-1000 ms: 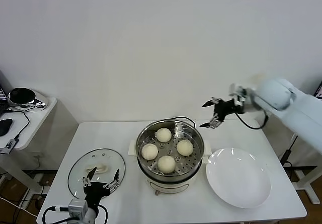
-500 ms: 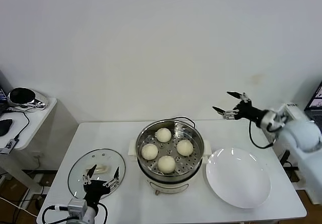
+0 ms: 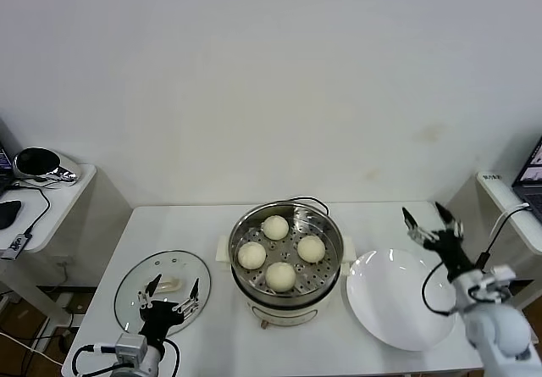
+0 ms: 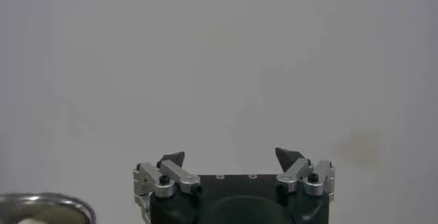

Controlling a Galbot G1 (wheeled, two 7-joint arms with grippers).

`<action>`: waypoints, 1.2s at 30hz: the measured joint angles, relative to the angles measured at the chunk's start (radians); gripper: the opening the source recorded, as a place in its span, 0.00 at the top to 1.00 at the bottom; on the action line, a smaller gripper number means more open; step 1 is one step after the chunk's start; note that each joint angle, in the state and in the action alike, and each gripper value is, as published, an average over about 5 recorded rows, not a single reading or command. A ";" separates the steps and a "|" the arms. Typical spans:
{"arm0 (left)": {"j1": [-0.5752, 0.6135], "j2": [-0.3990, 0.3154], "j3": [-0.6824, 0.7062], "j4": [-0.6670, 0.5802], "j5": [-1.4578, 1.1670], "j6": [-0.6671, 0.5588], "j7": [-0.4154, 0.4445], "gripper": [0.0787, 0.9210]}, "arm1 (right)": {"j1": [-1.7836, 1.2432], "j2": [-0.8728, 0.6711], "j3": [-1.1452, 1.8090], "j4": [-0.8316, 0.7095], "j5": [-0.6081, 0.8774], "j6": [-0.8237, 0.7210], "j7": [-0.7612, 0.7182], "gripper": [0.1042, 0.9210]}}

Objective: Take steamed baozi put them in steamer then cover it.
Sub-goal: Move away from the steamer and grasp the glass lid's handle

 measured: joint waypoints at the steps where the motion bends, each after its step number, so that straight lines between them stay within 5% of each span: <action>1: -0.002 0.001 0.000 0.003 0.002 -0.004 -0.001 0.12 | -0.021 0.022 0.010 0.003 -0.004 0.008 0.004 0.12; 15: -0.037 0.028 -0.022 0.081 0.246 -0.159 -0.075 0.12 | -0.193 0.184 0.072 0.052 -0.057 0.056 0.042 0.12; 28: -0.056 0.135 0.014 0.277 1.004 -0.232 -0.378 0.12 | -0.236 0.224 0.085 0.066 -0.076 0.068 0.044 0.12; 36: -0.077 0.163 0.030 0.360 1.223 -0.232 -0.417 0.12 | -0.236 0.234 0.086 0.064 -0.081 0.070 0.044 0.12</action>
